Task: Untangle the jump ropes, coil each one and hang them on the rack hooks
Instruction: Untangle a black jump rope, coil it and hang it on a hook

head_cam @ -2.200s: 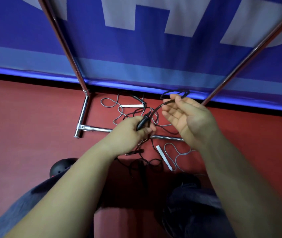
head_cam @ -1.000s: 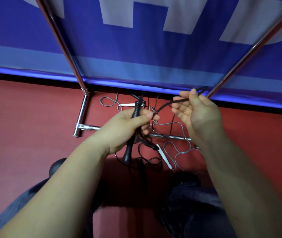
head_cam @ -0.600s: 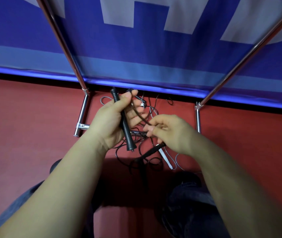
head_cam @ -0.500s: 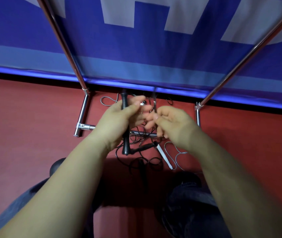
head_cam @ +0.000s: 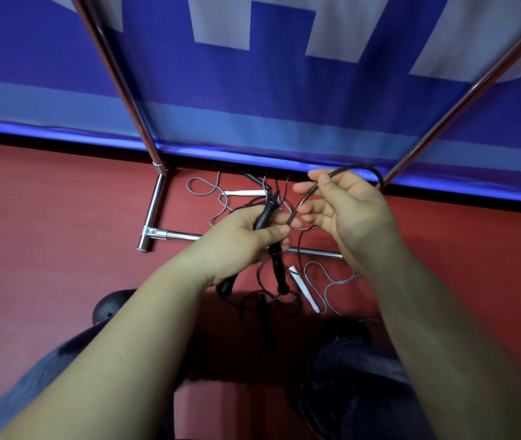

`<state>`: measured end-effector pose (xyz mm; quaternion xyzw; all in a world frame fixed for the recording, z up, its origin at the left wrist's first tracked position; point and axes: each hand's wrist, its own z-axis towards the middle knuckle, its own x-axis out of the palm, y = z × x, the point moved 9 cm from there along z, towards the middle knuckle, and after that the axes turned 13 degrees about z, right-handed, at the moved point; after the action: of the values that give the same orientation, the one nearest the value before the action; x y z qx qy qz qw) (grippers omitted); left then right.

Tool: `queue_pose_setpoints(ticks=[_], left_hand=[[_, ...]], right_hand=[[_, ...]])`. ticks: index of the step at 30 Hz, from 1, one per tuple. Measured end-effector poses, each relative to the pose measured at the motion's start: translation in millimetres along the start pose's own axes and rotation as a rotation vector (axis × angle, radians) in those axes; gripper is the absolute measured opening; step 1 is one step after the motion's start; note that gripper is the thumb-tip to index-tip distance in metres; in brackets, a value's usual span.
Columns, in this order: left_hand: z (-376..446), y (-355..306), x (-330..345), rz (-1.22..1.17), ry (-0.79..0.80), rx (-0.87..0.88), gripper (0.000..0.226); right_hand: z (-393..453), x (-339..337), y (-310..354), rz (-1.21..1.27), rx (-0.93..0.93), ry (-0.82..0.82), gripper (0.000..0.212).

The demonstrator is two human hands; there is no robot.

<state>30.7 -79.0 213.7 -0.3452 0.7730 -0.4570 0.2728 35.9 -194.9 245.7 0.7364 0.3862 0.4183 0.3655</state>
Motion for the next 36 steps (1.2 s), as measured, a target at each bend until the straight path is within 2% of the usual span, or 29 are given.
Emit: queue_pose_setpoints(ticks=[3,6,8,12,16,18,22,24,25,28,30,32,36], left_hand=[[0.4,1.0,-10.9,-0.103,-0.091,-0.03,0.019],[-0.4,-0.9,-24.4,-0.262,-0.203,-0.026,0.018],[-0.7,-0.7,-28.8,-0.358,-0.237,-0.031,0.017],[-1.4,-6.2,-23.8,-0.43,-0.194,-0.017,0.016],[-1.5,-6.8,-25.9,-0.425,-0.204,-0.015,0.016],[-0.3,-4.9,-24.2,-0.413,-0.192,-0.021,0.017],[-1.8,3.2,3.5,-0.298,0.016,-0.103,0.019],[-5.8,5.2,19.0,-0.234,0.142,-0.139,0.019],[-7.7,4.3,23.7,-0.222,0.184,-0.142,0.019],[-9.5,0.5,25.1,-0.232,0.213,-0.124,0.038],[-8.7,1.2,20.5,-0.246,0.179,-0.127,0.046],[-7.7,2.9,15.4,-0.292,0.13,-0.14,0.036],[-6.1,1.3,10.0,-0.355,0.098,-0.131,0.022]], right_hand=[[-1.1,1.8,-10.7,-0.218,0.092,0.051,0.012],[-8.4,10.0,-30.5,-0.55,0.164,0.202,0.013],[-13.1,13.3,-39.9,-0.647,0.184,0.272,0.016],[-6.8,6.6,-33.5,-0.61,0.125,0.238,0.022],[-8.1,11.3,-36.7,-0.603,0.139,0.271,0.021],[-5.0,8.6,-27.5,-0.587,0.082,0.198,0.022],[4.4,-8.3,1.0,-0.445,-0.121,-0.022,0.021],[3.6,-10.4,8.8,-0.406,-0.218,-0.041,0.017],[2.7,-6.7,7.8,-0.427,-0.233,-0.001,0.015],[-0.5,9.2,-15.9,-0.48,-0.065,0.191,0.014],[-0.5,7.8,-33.5,-0.588,0.043,0.24,0.019],[1.2,2.4,-39.7,-0.675,0.067,0.225,0.023],[-2.6,3.8,-26.1,-0.663,0.034,0.168,0.038]])
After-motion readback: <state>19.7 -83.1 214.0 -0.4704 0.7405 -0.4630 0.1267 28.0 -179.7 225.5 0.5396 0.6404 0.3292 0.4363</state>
